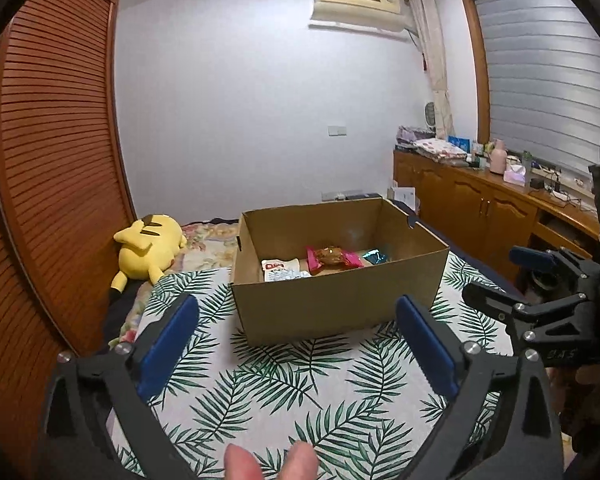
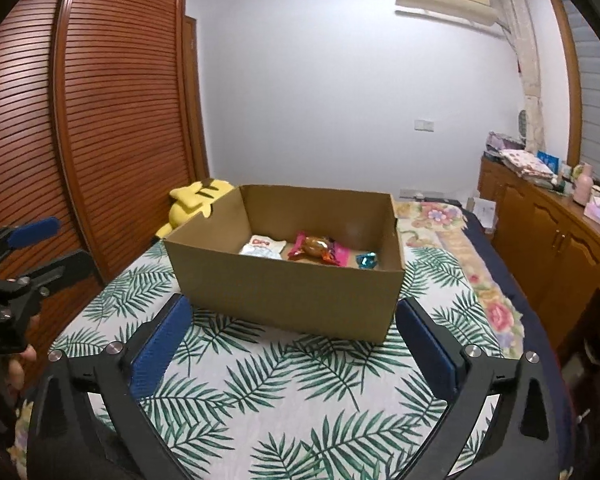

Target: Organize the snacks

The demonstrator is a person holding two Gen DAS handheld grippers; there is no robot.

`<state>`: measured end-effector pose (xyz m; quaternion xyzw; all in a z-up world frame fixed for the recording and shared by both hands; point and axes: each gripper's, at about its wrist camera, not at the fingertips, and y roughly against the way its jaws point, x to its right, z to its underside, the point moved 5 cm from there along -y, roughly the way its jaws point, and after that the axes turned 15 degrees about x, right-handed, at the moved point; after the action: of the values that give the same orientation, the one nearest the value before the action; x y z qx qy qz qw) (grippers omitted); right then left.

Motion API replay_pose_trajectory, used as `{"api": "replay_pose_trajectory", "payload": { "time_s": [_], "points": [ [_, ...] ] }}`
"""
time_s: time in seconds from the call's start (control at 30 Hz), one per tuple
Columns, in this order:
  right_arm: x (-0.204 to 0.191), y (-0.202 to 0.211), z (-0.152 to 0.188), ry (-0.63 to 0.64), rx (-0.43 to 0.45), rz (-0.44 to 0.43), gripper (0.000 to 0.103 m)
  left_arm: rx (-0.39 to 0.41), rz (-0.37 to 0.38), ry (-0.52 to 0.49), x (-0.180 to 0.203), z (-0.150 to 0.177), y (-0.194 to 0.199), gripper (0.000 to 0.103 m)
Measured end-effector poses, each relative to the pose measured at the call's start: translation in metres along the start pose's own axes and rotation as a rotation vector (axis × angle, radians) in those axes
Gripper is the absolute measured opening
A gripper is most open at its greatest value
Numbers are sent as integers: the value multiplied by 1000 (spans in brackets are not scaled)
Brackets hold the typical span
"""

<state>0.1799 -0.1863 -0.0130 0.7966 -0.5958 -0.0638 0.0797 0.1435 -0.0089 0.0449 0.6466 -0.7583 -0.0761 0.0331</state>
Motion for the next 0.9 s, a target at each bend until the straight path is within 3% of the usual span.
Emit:
{"api": "replay_pose_trajectory", "payload": {
  "time_s": [0.9],
  "points": [
    [9,44,31,-24,11,102,103,-3,-65,59,13,45,23,102]
  ]
}}
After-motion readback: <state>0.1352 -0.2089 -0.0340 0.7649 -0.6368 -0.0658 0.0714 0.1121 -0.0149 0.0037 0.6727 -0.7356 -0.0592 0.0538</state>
